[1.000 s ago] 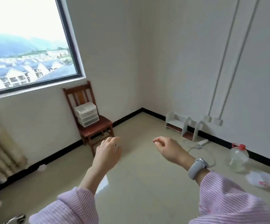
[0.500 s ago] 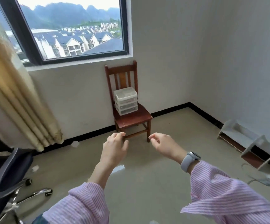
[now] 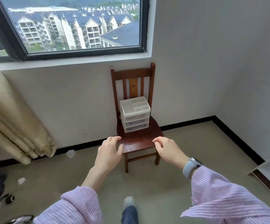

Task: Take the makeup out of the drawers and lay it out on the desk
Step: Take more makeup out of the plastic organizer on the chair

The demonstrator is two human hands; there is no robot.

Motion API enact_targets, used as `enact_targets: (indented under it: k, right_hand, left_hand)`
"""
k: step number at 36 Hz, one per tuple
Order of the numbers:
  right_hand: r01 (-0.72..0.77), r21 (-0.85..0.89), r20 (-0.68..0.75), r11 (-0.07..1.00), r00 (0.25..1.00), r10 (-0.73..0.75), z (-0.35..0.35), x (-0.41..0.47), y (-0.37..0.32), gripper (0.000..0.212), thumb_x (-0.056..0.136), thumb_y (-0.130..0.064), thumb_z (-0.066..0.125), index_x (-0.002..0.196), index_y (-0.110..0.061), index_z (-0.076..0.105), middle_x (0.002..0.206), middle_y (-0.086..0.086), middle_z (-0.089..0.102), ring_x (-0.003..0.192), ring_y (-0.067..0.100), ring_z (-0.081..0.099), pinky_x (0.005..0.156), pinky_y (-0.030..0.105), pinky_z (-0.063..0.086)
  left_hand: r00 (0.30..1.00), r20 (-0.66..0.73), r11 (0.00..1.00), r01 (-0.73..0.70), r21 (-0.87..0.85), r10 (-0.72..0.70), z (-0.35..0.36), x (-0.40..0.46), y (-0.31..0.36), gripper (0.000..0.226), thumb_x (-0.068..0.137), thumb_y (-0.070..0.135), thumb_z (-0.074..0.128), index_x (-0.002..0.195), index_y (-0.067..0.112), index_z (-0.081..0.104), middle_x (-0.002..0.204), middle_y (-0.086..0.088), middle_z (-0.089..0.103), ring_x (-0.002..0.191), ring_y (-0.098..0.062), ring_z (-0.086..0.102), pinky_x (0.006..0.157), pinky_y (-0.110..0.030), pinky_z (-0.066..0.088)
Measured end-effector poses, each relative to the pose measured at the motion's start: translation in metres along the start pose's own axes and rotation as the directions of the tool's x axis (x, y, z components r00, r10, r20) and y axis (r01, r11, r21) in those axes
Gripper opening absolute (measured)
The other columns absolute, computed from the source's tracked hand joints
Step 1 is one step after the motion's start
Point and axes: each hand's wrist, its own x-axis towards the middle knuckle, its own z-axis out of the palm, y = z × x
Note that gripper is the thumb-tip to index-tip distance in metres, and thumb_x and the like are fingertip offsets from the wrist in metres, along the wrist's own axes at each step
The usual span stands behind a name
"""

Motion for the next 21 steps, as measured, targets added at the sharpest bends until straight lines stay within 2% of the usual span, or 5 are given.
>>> enact_targets:
  k: [4,9,12,16,21]
  right_hand:
    - [-0.041,-0.001,0.012,0.999,0.999,0.041,0.007,0.102,0.017,0.029,0.095,-0.02,0.04,0.116,-0.018,0.06,0.116,0.002,0.062,0.107,0.019,0.055,0.094,0.033,0.043]
    - [-0.157,0.099,0.054,0.983,0.987,0.152,0.019,0.225,0.029,0.027,0.095,-0.02,0.041,0.115,-0.018,0.06,0.112,0.002,0.063,0.096,0.015,0.054,0.083,0.024,0.04]
    - [-0.251,0.207,0.092,0.946,0.967,0.237,0.03,0.283,0.037,0.029,0.095,-0.016,0.04,0.118,-0.016,0.058,0.111,0.001,0.063,0.102,0.014,0.055,0.084,0.023,0.038]
    - [-0.387,0.377,0.111,0.842,0.921,0.374,0.05,0.334,0.06,0.03,0.093,-0.01,0.038,0.118,-0.014,0.055,0.108,0.002,0.065,0.105,0.02,0.059,0.094,0.036,0.046]
    - [-0.497,0.369,0.163,0.785,0.866,0.472,0.09,0.402,0.108,0.033,0.094,-0.008,0.033,0.121,-0.012,0.052,0.102,0.001,0.062,0.108,0.024,0.058,0.096,0.043,0.046]
  left_hand:
    - [1.0,-0.001,1.0,0.025,-0.006,-0.025,0.023,0.098,-0.023,0.037,0.094,0.024,0.049,0.129,0.015,0.051,0.129,-0.001,0.052,0.121,-0.019,0.045,0.101,-0.035,0.036]
    - [0.996,0.075,0.999,0.039,0.008,-0.039,0.045,0.21,-0.042,0.037,0.094,0.022,0.047,0.13,0.014,0.05,0.131,-0.003,0.051,0.12,-0.022,0.046,0.099,-0.037,0.038]
    - [0.992,0.119,0.999,0.043,0.016,-0.045,0.059,0.259,-0.049,0.037,0.095,0.017,0.045,0.131,0.013,0.049,0.131,-0.004,0.051,0.121,-0.023,0.045,0.099,-0.037,0.038]
    - [0.986,0.16,0.998,0.04,0.048,-0.047,0.086,0.305,-0.058,0.04,0.093,0.014,0.047,0.132,0.01,0.047,0.133,-0.006,0.048,0.121,-0.025,0.044,0.097,-0.039,0.04]
    - [0.972,0.228,0.993,0.023,0.12,-0.05,0.14,0.361,-0.076,0.051,0.09,0.012,0.05,0.139,0.01,0.038,0.146,-0.01,0.034,0.136,-0.029,0.028,0.1,-0.044,0.037]
